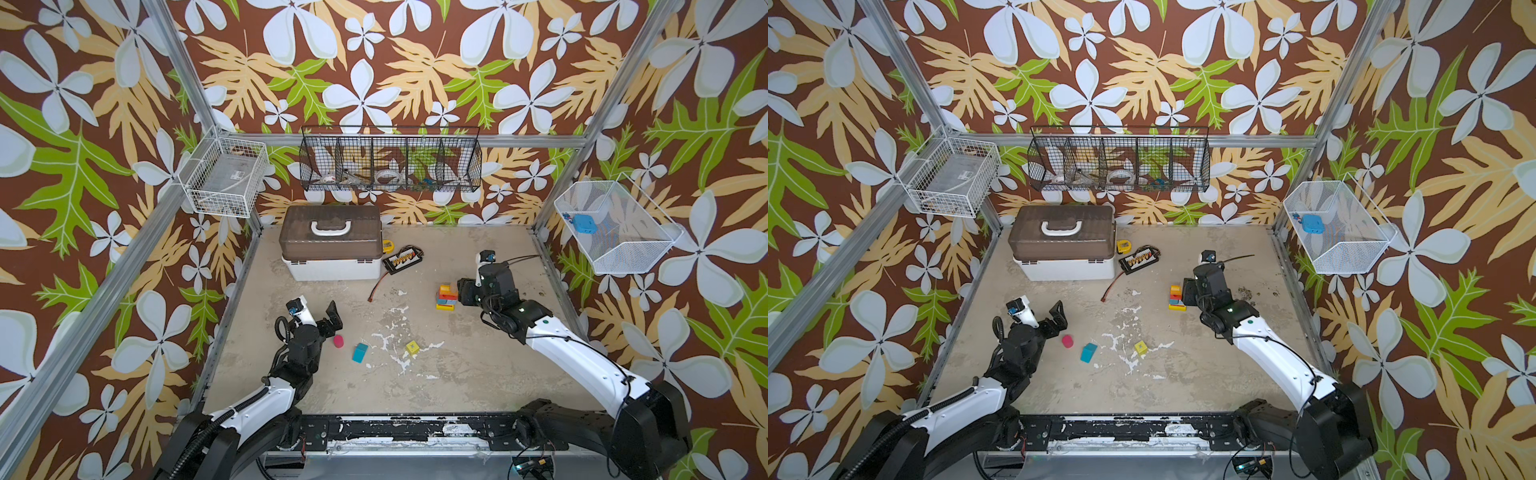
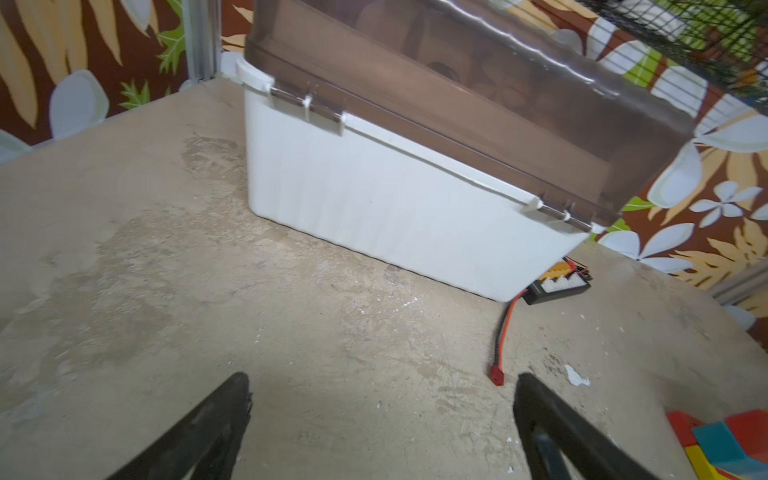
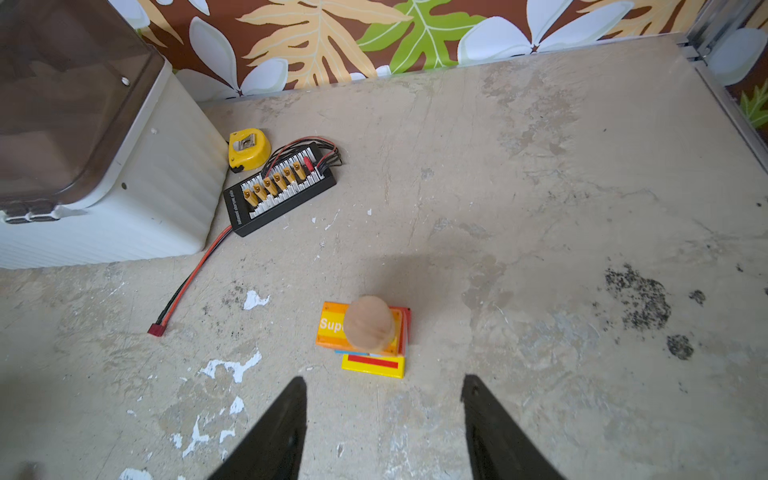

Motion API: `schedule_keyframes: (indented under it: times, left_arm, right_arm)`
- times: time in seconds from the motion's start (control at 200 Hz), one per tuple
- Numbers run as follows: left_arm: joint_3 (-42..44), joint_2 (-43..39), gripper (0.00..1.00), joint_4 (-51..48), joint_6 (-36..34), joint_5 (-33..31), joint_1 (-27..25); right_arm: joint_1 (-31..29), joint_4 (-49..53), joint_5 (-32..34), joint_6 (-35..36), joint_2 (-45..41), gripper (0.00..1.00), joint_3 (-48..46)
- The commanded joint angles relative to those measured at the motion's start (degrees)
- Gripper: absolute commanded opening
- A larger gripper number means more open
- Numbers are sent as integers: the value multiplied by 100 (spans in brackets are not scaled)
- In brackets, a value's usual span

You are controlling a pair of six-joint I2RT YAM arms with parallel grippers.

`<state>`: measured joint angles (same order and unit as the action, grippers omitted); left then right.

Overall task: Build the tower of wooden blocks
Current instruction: 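Open and withdraw the right gripper while the left gripper approaches the pink cylinder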

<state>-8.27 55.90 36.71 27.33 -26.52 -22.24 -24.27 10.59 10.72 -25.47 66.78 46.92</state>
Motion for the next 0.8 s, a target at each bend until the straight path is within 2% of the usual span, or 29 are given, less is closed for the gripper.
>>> schedule_keyframes:
  times: [0.0,0.05,0.1,0.22,0.34,0.495,0.586,0.796]
  left_arm:
    - [-378,-216,100,-1278,681,-604,3]
    - [-567,-519,98,-2018,834,-332,0]
    - [-596,-880,96,-2354,762,13,-8]
    - [-779,-1771,96,-3510,860,270,-10]
    - [-851,-2240,96,-4139,1060,721,-9]
    - [-833,-2117,94,-4431,1222,1208,-17]
    - [-718,-1854,91,-4333,1390,1272,-172]
    - [-707,-1381,91,-4423,1687,606,-1058]
  right_arm:
    - [9,-830,198,28,-514,67,-559]
    - [10,-1157,327,88,-794,70,-900]
    - [27,-1402,500,184,-983,71,-1177]
    - [75,-1815,970,228,-1312,67,-1716]
    - [80,-2751,1065,387,-1806,70,-2547]
    - [78,-3285,1494,432,-2306,74,-3241]
    - [87,-3490,1838,329,-2469,74,-3539]
    - [93,-3897,2262,144,-2738,80,-3970]
